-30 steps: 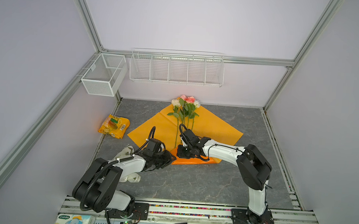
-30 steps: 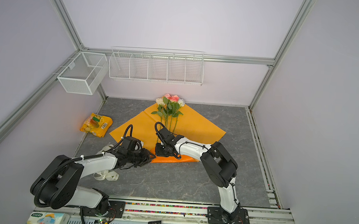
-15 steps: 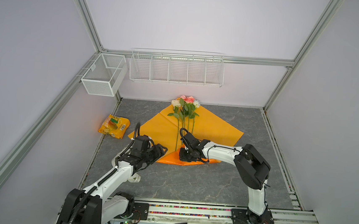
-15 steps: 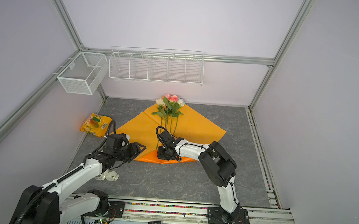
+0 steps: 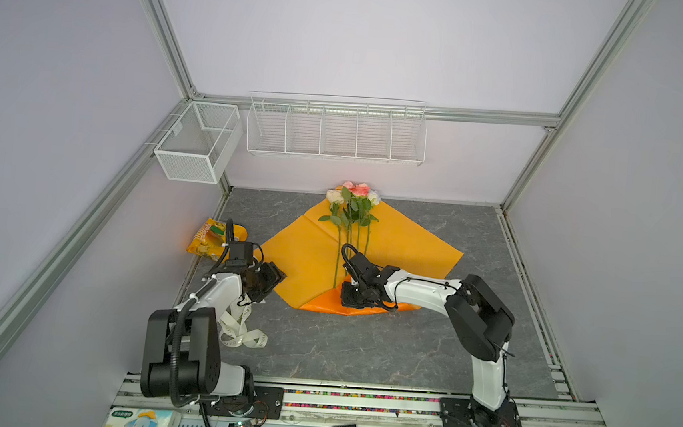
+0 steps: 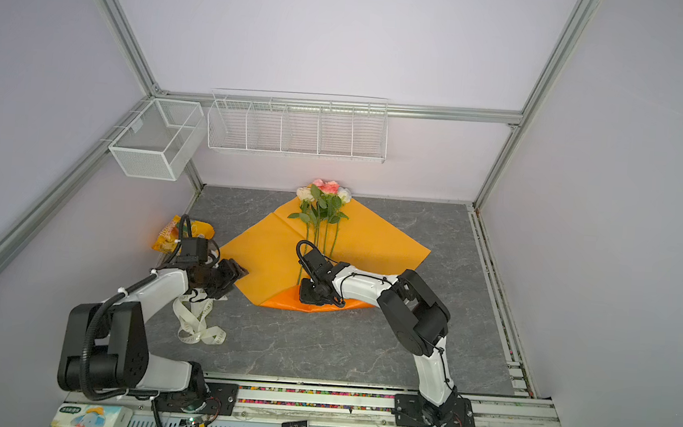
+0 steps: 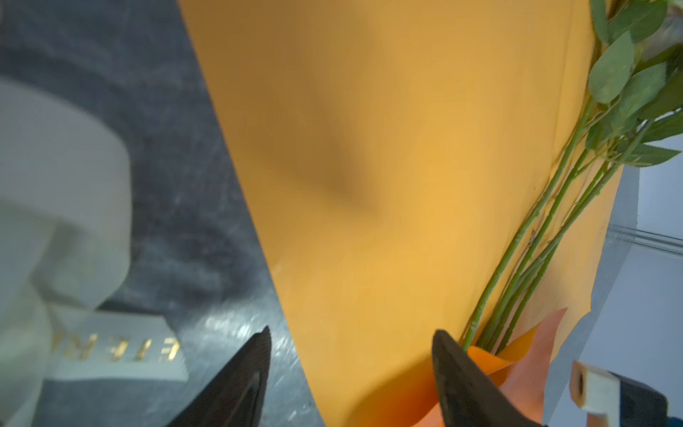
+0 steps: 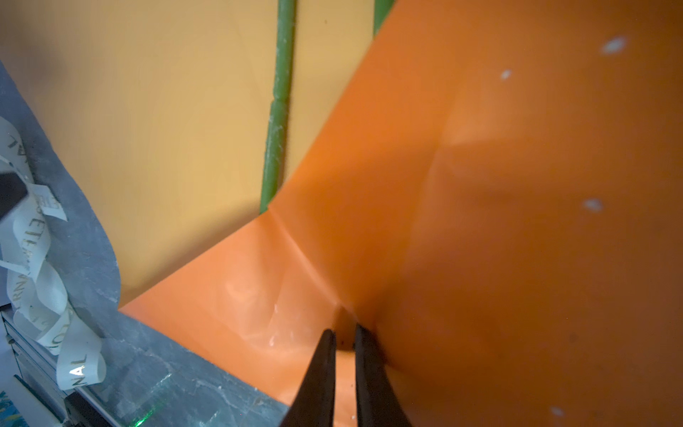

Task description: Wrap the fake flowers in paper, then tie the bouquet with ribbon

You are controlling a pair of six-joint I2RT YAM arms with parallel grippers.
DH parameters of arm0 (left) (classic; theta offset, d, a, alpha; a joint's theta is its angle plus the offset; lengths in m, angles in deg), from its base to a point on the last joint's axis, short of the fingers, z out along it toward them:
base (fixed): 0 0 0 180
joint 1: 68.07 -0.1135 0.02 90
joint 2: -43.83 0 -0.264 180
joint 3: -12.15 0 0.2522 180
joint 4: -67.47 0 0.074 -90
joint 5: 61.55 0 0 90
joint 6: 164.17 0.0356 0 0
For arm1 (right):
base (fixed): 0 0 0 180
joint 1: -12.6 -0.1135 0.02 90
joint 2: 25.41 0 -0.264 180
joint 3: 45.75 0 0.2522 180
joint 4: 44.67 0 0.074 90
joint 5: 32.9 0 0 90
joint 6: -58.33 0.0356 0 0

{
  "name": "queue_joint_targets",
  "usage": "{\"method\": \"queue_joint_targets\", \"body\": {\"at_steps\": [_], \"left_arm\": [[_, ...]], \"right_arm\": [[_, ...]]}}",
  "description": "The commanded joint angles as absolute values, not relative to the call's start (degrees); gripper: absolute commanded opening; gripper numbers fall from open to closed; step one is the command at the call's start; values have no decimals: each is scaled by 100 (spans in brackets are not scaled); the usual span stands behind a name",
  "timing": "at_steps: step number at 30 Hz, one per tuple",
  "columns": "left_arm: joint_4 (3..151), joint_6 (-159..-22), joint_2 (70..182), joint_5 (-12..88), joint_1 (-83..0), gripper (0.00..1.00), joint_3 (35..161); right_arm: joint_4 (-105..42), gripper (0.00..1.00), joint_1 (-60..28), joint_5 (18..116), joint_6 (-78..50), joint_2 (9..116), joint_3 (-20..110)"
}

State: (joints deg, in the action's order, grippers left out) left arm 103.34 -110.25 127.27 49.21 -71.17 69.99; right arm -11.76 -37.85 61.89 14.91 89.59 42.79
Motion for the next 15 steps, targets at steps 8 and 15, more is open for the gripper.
{"method": "queue_joint_targets", "body": {"at_steps": [8,15], "left_arm": [[10662,-10618,13894,4232,-7211,69,7860],[10400,-10602,14442,4844,-7205,69,7995]], "right_arm": [[-753,16,-3766,5982,1403,9285,4288],[-735,16,-3760,5997,1409,9359,4303]]}}
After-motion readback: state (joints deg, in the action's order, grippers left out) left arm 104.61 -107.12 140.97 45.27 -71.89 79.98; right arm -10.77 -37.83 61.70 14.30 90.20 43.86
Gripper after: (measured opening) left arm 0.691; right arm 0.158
